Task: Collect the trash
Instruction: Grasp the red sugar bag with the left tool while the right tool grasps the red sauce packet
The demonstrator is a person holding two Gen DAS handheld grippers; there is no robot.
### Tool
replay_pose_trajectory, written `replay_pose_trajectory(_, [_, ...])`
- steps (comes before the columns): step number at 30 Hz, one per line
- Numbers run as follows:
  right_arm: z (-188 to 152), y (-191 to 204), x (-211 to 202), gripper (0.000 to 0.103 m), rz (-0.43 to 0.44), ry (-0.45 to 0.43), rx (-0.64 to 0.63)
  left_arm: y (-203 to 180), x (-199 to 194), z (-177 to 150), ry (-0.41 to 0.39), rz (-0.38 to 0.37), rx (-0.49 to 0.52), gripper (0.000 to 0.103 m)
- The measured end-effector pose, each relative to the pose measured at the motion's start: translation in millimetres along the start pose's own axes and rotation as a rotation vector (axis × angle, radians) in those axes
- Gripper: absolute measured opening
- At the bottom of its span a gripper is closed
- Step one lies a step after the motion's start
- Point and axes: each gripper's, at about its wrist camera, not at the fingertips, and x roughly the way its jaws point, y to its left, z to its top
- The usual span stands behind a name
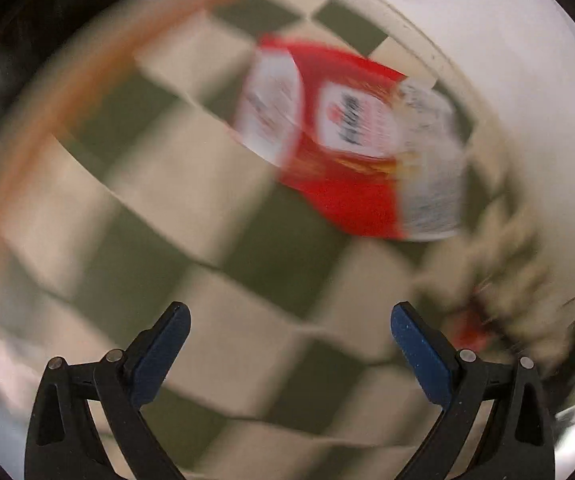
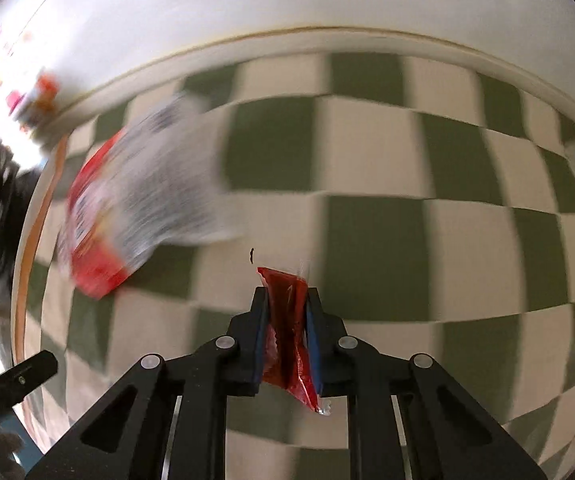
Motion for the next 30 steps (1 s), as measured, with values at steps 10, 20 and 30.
replay_pose_trajectory(10, [20,-93,-25,0.018,-0.031,-0.072,0.213,-28,51,10,0.028,-0.401,-0.4,0.101])
replay_pose_trajectory(20, [14,-112,-41,0.018,-0.019,-0.106,0.273,-42,72,16,0.045,-0.444,-0.598,0.095])
replay_pose_trajectory(30, [10,-110,-37,0.018,-0.029,-0.101,0.286,-40,48,52,-0.01,-0.21,-0.47,0.014])
